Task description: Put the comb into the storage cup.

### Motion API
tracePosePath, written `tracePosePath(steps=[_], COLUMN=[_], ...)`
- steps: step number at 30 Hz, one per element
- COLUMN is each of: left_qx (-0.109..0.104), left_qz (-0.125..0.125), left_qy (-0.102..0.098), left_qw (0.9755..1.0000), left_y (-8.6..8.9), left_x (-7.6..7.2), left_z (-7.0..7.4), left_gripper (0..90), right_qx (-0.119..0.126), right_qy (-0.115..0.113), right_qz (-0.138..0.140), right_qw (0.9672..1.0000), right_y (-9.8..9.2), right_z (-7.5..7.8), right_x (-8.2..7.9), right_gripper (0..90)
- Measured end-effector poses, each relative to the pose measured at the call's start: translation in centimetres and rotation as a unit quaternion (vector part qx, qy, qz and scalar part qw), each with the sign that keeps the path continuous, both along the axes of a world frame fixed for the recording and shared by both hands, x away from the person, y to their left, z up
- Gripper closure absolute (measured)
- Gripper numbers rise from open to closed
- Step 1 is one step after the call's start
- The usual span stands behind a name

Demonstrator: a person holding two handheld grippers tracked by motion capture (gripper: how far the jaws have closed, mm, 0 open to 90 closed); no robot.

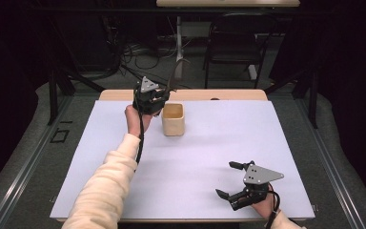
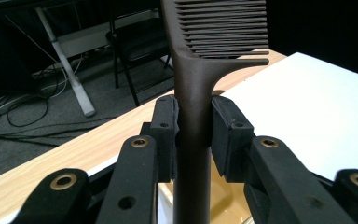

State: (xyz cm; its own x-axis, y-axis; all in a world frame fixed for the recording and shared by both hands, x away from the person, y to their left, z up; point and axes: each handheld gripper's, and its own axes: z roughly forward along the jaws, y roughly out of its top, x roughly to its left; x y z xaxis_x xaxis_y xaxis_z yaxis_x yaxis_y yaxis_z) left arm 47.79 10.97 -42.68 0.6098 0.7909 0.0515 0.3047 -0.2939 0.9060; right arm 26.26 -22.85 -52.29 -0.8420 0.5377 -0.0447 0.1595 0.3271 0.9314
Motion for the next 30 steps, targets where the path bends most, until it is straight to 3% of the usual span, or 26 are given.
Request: tracePosePath(steps=[30], left_qx=[-0.026], left_qz=[0.004], left_qy=[-0.015], left_qw=[0.9995], left_y=[-1.4], left_x=[0.8], left_z=[-0.2], left_gripper=[72.0], right_qx=[0.001], right_qy=[0.001], right_qz=[-0.001], right_qw=[1.0], right_y=[0.0], right_z=[0.0], right_x=[0.0], right_gripper=[0.0])
